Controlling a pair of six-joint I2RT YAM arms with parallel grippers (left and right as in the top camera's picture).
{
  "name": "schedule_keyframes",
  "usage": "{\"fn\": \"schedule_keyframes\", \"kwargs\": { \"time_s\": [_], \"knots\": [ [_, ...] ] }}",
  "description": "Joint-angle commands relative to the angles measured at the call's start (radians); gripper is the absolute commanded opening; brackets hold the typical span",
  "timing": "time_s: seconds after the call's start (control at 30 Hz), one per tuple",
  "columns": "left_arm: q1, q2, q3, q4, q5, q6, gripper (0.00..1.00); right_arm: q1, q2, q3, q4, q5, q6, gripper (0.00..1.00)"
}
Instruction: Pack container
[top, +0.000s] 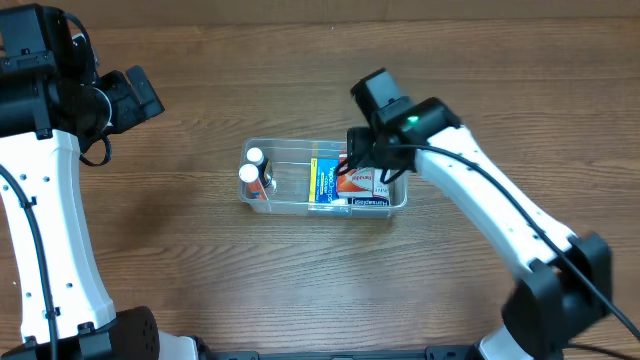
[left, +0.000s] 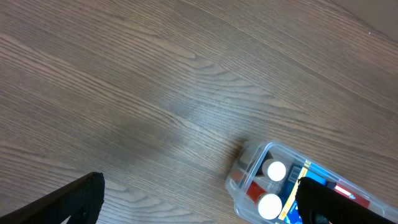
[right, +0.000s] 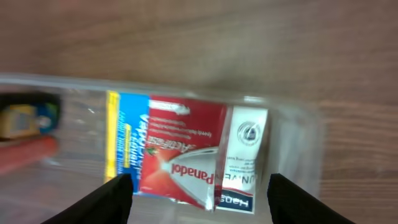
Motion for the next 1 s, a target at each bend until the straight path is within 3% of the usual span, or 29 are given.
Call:
{"fn": "schedule_keyframes", "kwargs": {
  "time_s": [0.0,0.1,0.2,0.23,0.43,0.5,0.53,0.63,0.67,0.7,0.73,0.77,0.97],
  "knots": [
    [0.004,0.007,-0.005,0.0,0.0,0.019,1.0,-0.011,-0.051,0.032,-0.032,0.026,0.0,0.64],
    [0.004,0.007,-0.005,0.0,0.0,0.019,1.0,-0.011,-0.05,0.026,-0.044,0.026,0.0,0.47],
    [0.004,0.007,-0.005,0.0,0.0,0.019,1.0,-0.019,-0.05,0.03,-0.038,0.026,0.0,0.11],
    [0.004,0.007,-0.005,0.0,0.0,0.019,1.0,-0.028,-0.051,0.033,-0.036,0.026,0.0,0.04],
    [-0.056,0.007,-0.005,0.013,0.007,0.095,1.0,-0.169,-0.07,0.116,-0.033,0.026,-0.002,0.04],
    [-0.111,0.007,-0.005,0.033,0.003,0.15,1.0,-0.25,-0.071,0.148,-0.017,0.026,-0.04,0.12],
    [-0.15,0.009,-0.005,0.039,-0.002,0.17,1.0,-0.299,-0.071,0.148,0.014,0.026,-0.063,0.04],
    [-0.166,0.014,-0.005,0.037,-0.004,0.169,1.0,-0.352,-0.071,0.147,0.031,0.026,-0.137,0.04],
    [-0.166,0.015,-0.005,0.036,-0.005,0.179,1.0,-0.381,-0.071,0.147,0.035,0.026,-0.164,0.6],
    [-0.165,0.015,-0.005,0.038,-0.006,0.203,1.0,-0.401,-0.071,0.147,0.035,0.026,-0.189,0.89],
    [-0.164,0.015,-0.005,0.037,-0.015,0.2,1.0,-0.41,-0.071,0.147,0.03,0.025,-0.204,0.98],
    [-0.162,0.015,-0.005,0.032,-0.024,0.189,1.0,-0.418,-0.071,0.147,0.023,0.026,-0.209,1.0],
    [-0.158,0.013,-0.005,-0.031,-0.026,0.203,1.0,-0.431,-0.093,0.147,-0.063,0.026,-0.159,1.0]
  ]
}}
